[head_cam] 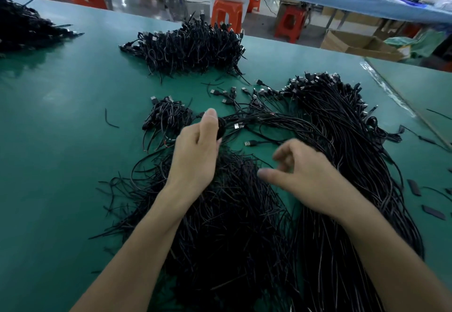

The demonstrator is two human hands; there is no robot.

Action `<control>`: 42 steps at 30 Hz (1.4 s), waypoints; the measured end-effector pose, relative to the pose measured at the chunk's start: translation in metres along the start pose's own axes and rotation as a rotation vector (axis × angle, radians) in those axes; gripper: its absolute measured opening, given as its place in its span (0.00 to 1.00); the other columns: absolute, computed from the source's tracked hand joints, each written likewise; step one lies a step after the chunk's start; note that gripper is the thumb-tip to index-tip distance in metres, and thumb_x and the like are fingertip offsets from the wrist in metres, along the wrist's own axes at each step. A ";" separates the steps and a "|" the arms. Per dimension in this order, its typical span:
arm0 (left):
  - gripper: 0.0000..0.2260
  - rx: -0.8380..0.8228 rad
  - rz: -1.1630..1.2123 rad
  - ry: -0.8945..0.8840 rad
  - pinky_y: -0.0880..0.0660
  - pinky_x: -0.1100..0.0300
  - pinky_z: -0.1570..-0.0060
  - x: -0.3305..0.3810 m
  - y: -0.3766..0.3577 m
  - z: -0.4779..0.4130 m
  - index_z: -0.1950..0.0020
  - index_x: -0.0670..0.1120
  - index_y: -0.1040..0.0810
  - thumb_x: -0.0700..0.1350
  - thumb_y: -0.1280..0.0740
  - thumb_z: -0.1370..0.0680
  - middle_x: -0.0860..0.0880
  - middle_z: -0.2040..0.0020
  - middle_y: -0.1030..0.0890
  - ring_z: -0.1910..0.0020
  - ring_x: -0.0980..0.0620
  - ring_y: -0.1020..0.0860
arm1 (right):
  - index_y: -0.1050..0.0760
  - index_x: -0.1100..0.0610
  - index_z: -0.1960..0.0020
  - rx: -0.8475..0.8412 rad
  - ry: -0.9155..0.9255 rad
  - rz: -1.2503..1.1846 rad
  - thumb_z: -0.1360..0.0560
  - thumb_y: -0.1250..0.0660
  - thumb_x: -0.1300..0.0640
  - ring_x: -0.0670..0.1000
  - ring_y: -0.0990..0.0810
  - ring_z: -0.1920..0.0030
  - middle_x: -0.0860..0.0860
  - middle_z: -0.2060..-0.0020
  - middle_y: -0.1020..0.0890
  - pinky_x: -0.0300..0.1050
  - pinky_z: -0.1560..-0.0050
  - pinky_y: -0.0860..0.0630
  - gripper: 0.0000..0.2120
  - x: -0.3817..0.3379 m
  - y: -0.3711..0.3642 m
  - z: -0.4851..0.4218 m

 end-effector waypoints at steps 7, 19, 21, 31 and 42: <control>0.25 0.063 -0.202 -0.089 0.40 0.48 0.72 0.004 0.007 -0.003 0.72 0.43 0.41 0.57 0.41 0.20 0.50 0.75 0.39 0.74 0.48 0.42 | 0.24 0.49 0.63 -0.137 -0.052 0.178 0.29 0.32 0.32 0.46 0.20 0.64 0.45 0.65 0.20 0.46 0.62 0.21 0.20 -0.005 -0.045 0.015; 0.29 0.068 -0.152 -0.099 0.32 0.67 0.75 -0.005 0.005 -0.005 0.70 0.38 0.28 0.55 0.44 0.15 0.51 0.78 0.25 0.79 0.57 0.29 | 0.21 0.53 0.61 -0.136 -0.061 0.135 0.25 0.33 0.46 0.48 0.19 0.66 0.49 0.66 0.18 0.50 0.63 0.18 0.12 -0.014 -0.043 0.016; 0.29 0.065 -0.146 -0.089 0.34 0.66 0.76 -0.005 0.003 -0.005 0.69 0.37 0.31 0.55 0.46 0.15 0.53 0.79 0.28 0.81 0.57 0.32 | 0.21 0.57 0.61 -0.127 -0.071 0.104 0.26 0.33 0.47 0.50 0.21 0.69 0.51 0.68 0.18 0.50 0.66 0.21 0.14 -0.013 -0.037 0.017; 0.35 0.041 -0.090 -0.062 0.34 0.66 0.69 -0.007 0.005 -0.005 0.66 0.31 0.34 0.66 0.44 0.24 0.41 0.72 0.35 0.71 0.47 0.37 | 0.19 0.47 0.58 -0.243 -0.001 0.036 0.22 0.33 0.55 0.41 0.19 0.65 0.46 0.67 0.16 0.36 0.63 0.22 0.08 -0.016 -0.017 0.023; 0.26 -0.001 -0.026 -0.077 0.38 0.61 0.70 0.004 0.002 -0.002 0.74 0.44 0.36 0.59 0.39 0.23 0.52 0.75 0.34 0.73 0.48 0.38 | 0.17 0.43 0.52 0.003 0.060 -0.192 0.24 0.29 0.57 0.43 0.17 0.62 0.42 0.63 0.15 0.39 0.57 0.21 0.09 -0.008 0.031 0.022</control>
Point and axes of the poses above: each hand's wrist, its own z-axis away from the middle knuckle, its own y-axis out of the back of the hand, x = y × z, the point moved 10 cm from there along -z, towards the middle knuckle
